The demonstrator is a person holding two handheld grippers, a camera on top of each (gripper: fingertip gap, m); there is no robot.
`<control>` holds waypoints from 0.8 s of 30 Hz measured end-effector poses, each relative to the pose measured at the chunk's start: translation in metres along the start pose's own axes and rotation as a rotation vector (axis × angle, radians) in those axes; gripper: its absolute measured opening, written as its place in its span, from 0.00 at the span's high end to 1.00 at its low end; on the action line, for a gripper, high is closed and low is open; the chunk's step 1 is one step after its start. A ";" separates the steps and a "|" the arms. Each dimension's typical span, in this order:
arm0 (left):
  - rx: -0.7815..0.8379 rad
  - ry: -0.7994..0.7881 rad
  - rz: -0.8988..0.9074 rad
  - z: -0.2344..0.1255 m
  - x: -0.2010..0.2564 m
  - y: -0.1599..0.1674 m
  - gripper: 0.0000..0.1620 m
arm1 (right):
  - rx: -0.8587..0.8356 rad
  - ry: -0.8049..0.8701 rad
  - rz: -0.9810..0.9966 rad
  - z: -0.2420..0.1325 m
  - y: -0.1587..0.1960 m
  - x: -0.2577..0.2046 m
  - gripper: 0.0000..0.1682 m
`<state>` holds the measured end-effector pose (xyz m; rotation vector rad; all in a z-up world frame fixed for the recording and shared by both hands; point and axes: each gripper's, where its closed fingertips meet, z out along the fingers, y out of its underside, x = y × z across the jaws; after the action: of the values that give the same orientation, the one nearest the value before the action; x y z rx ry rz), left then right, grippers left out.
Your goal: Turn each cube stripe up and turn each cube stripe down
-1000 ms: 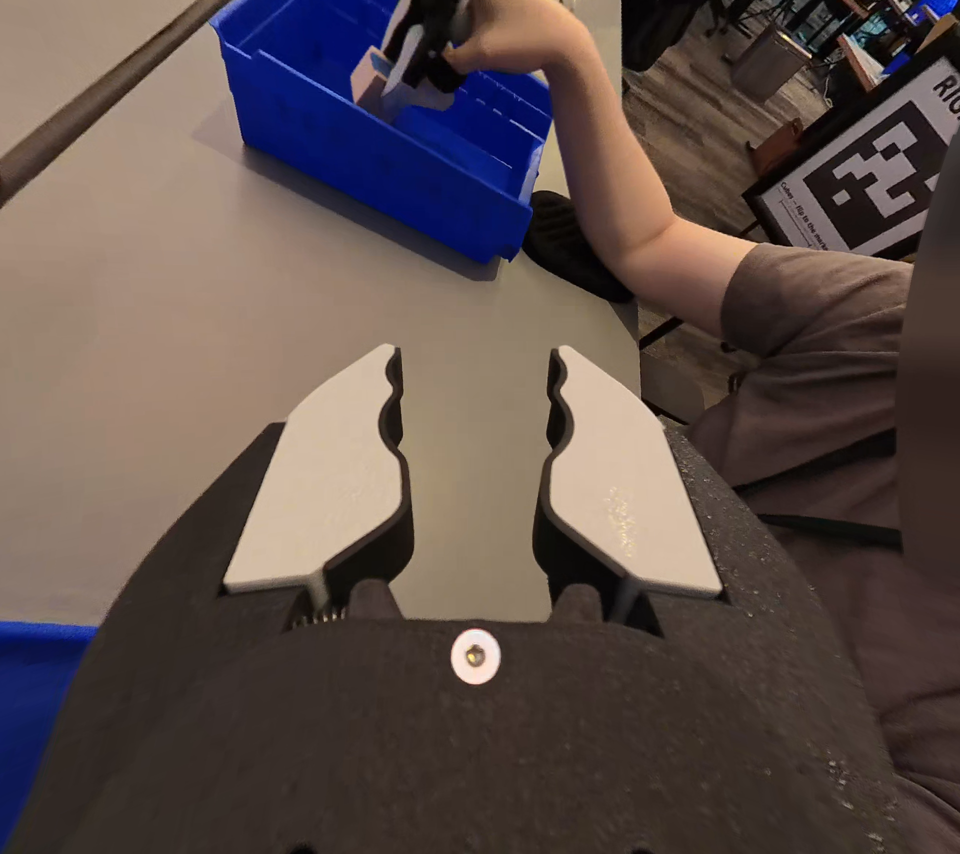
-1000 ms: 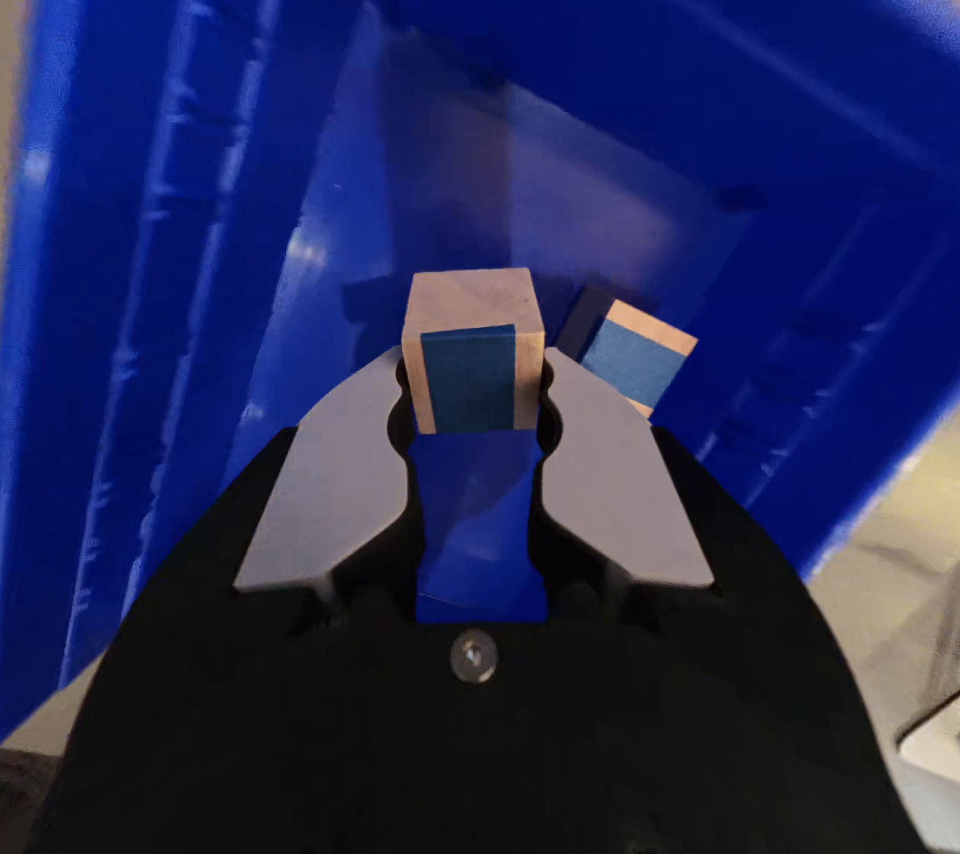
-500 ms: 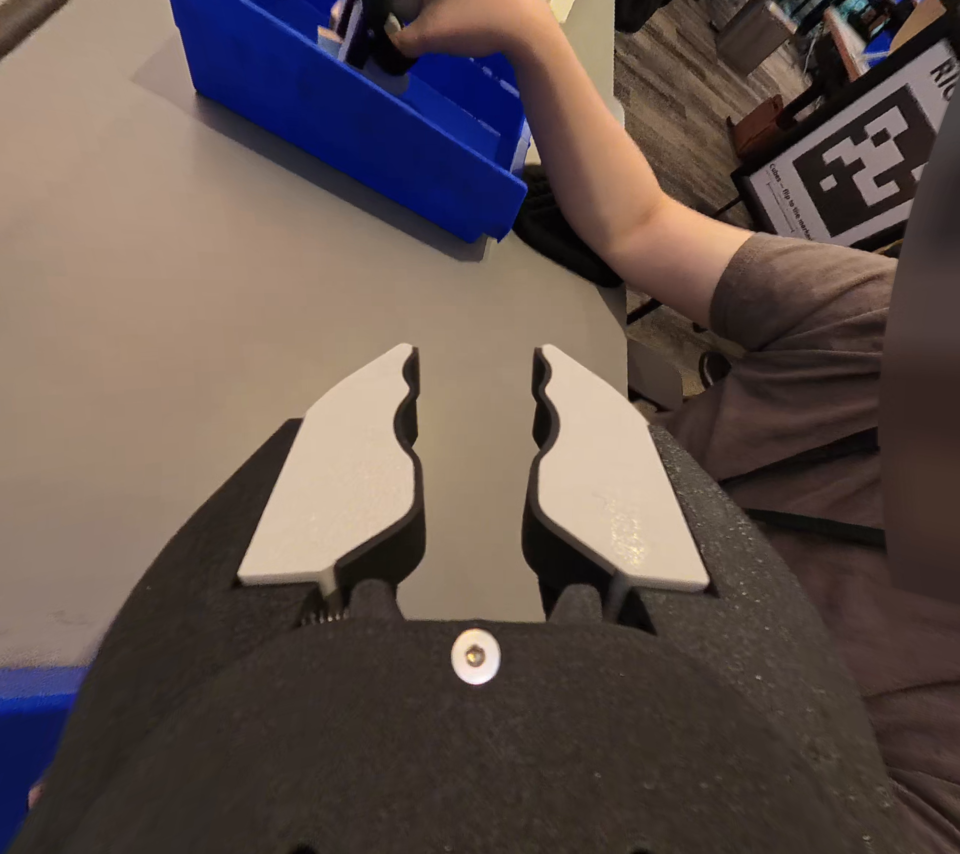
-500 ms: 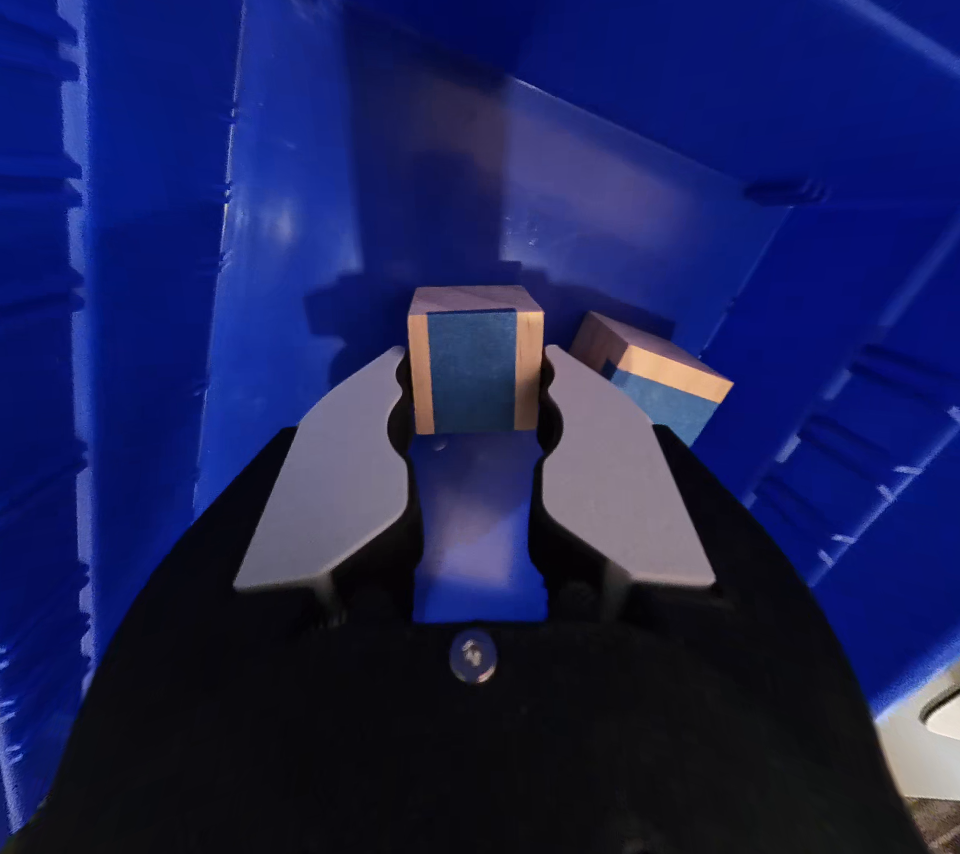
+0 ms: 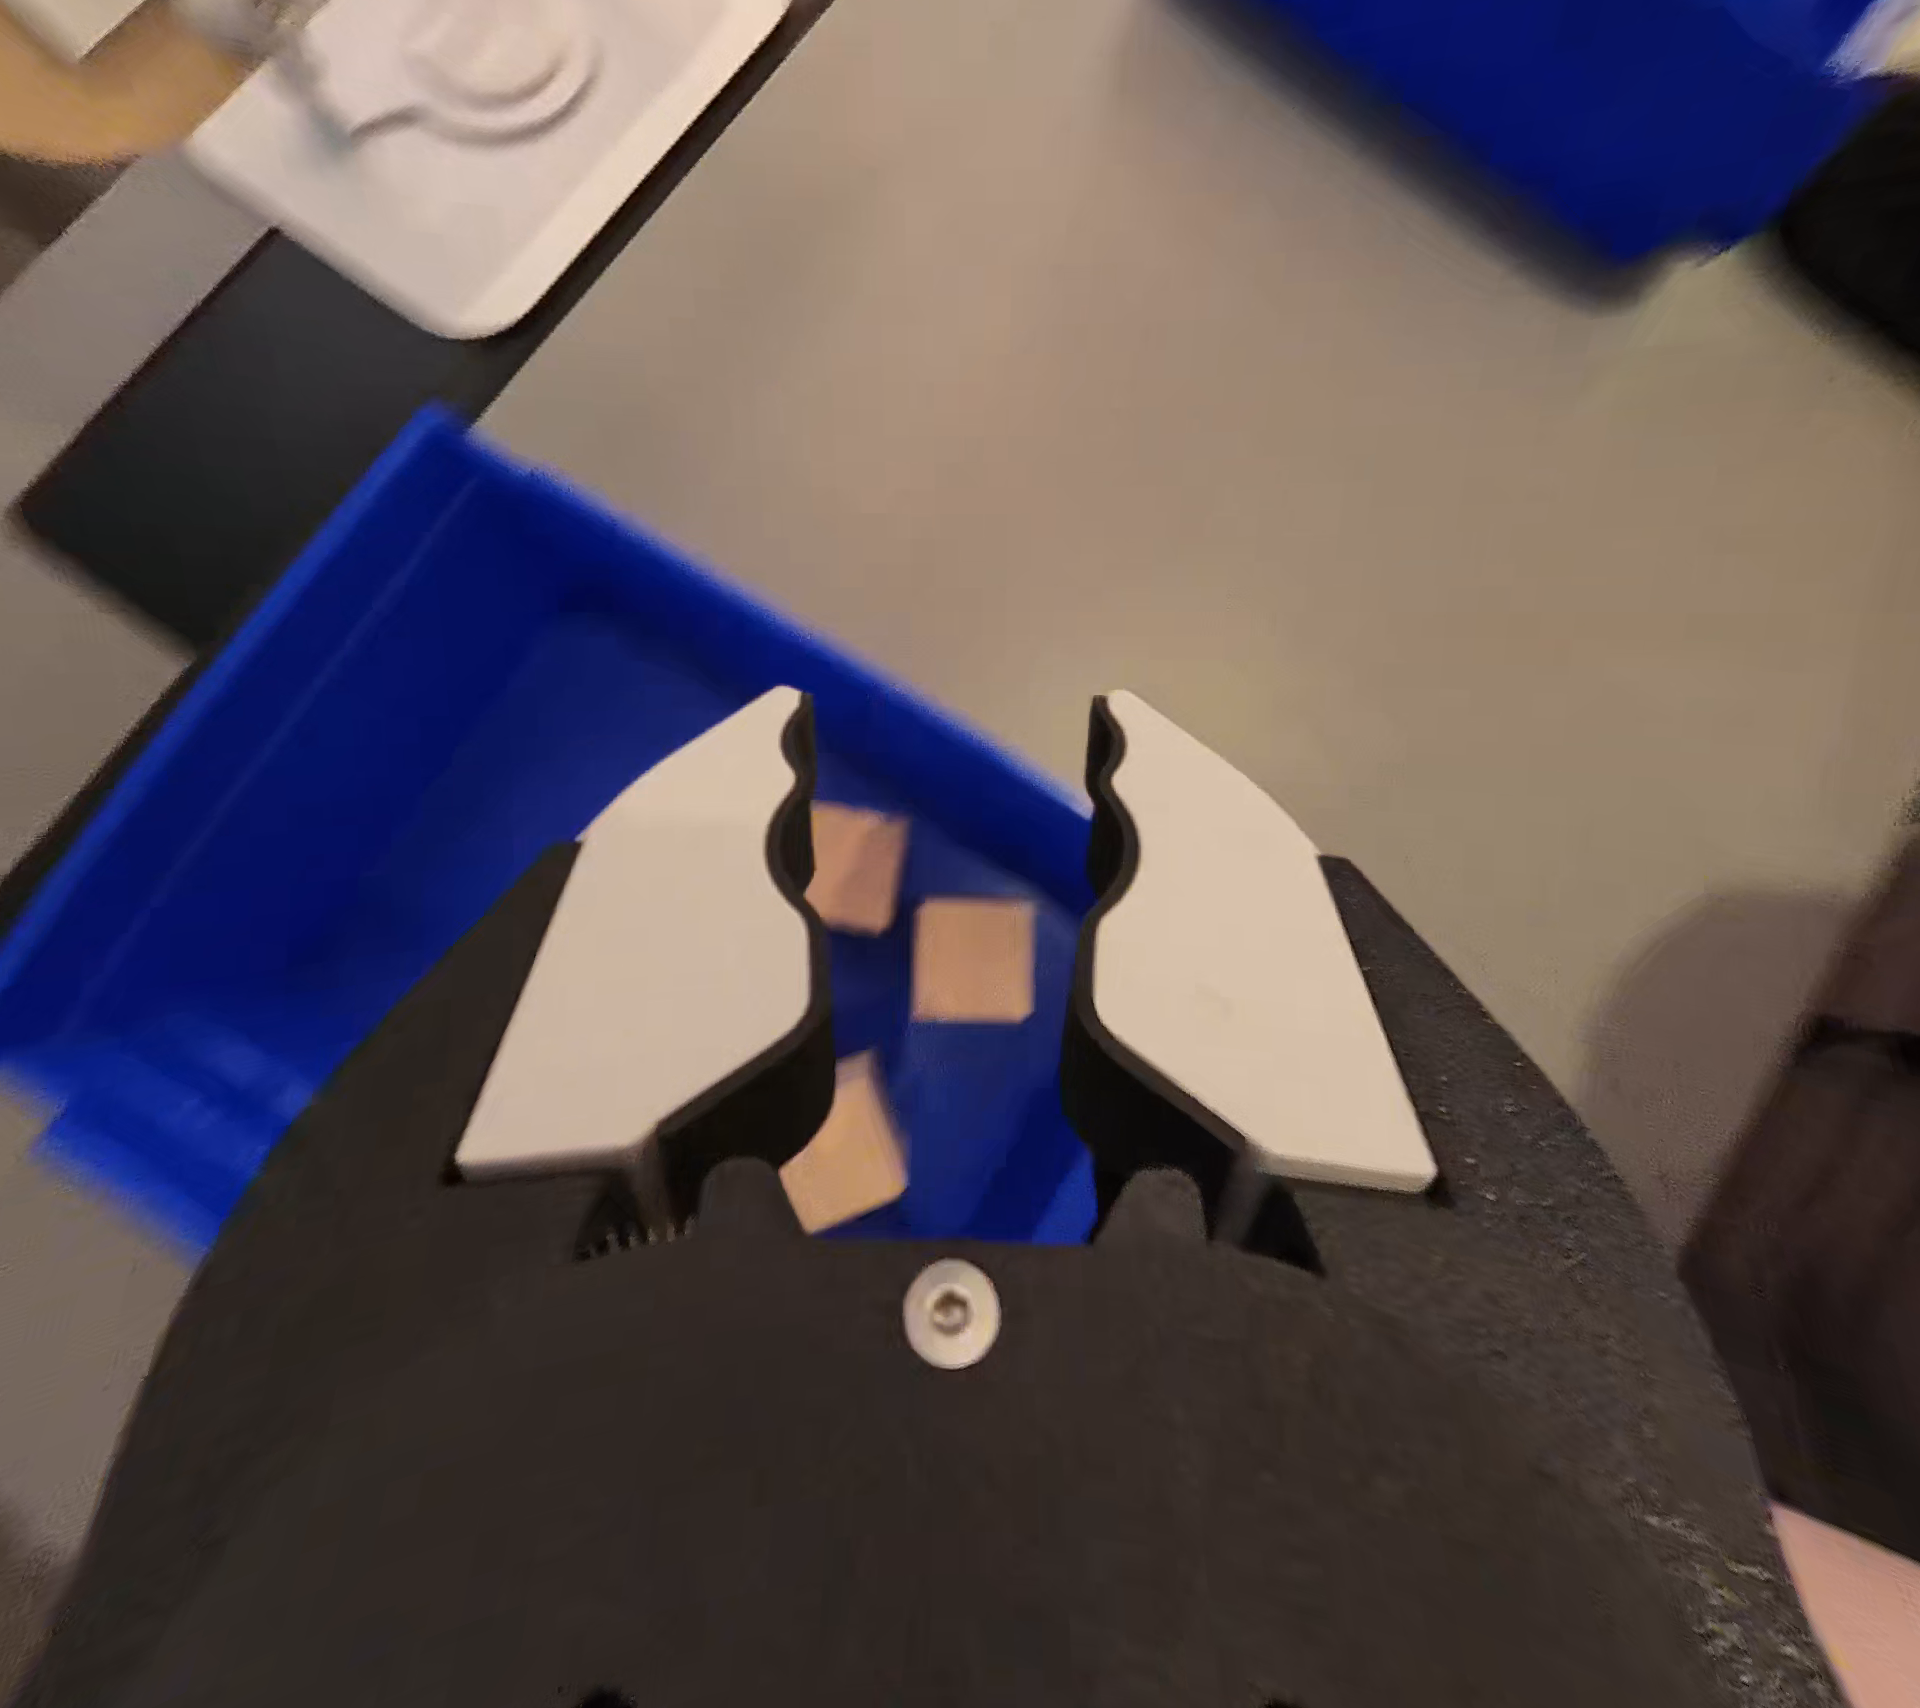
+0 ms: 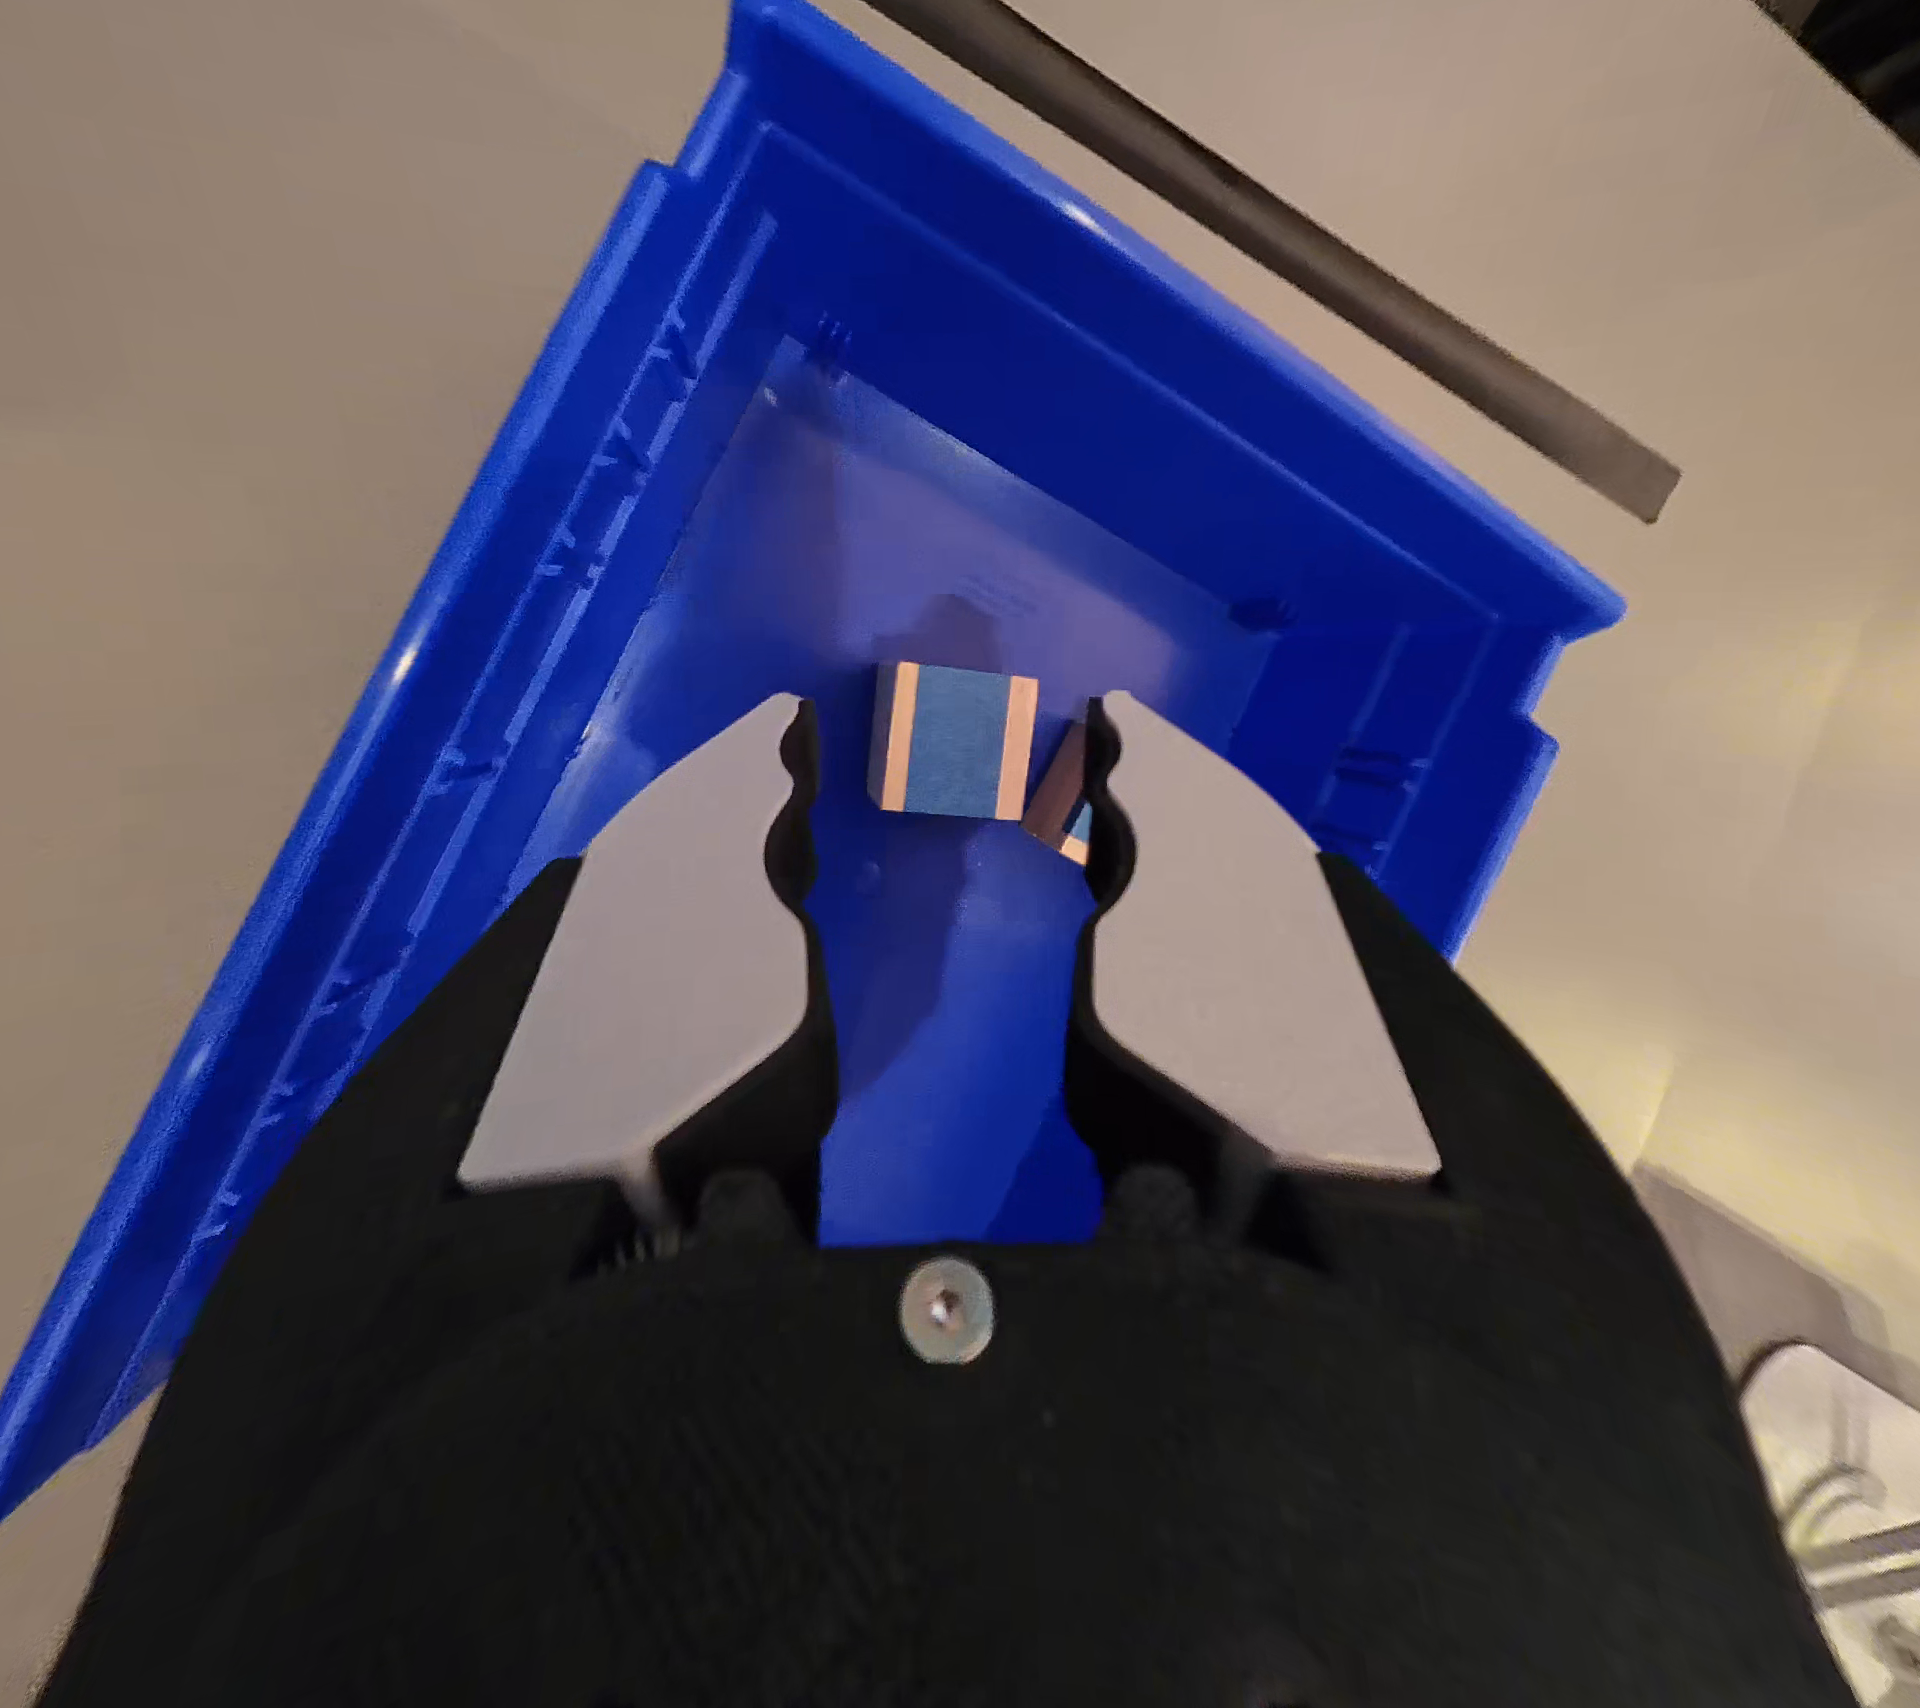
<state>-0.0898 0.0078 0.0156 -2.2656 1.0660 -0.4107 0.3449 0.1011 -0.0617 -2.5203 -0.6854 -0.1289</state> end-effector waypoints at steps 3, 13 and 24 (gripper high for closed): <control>-0.141 -0.138 0.009 0.002 -0.029 0.034 0.68 | -0.004 0.014 -0.051 0.000 -0.002 -0.006 0.69; -0.511 -0.050 0.021 0.060 -0.045 0.099 0.59 | -0.025 0.047 -0.113 0.000 0.001 -0.009 0.70; -0.683 0.007 0.041 0.096 -0.039 0.123 0.61 | -0.068 0.047 -0.153 0.005 0.007 -0.011 0.70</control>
<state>-0.1396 0.0132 -0.1376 -2.8157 1.4091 -0.0254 0.3388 0.0939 -0.0718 -2.5190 -0.8678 -0.2692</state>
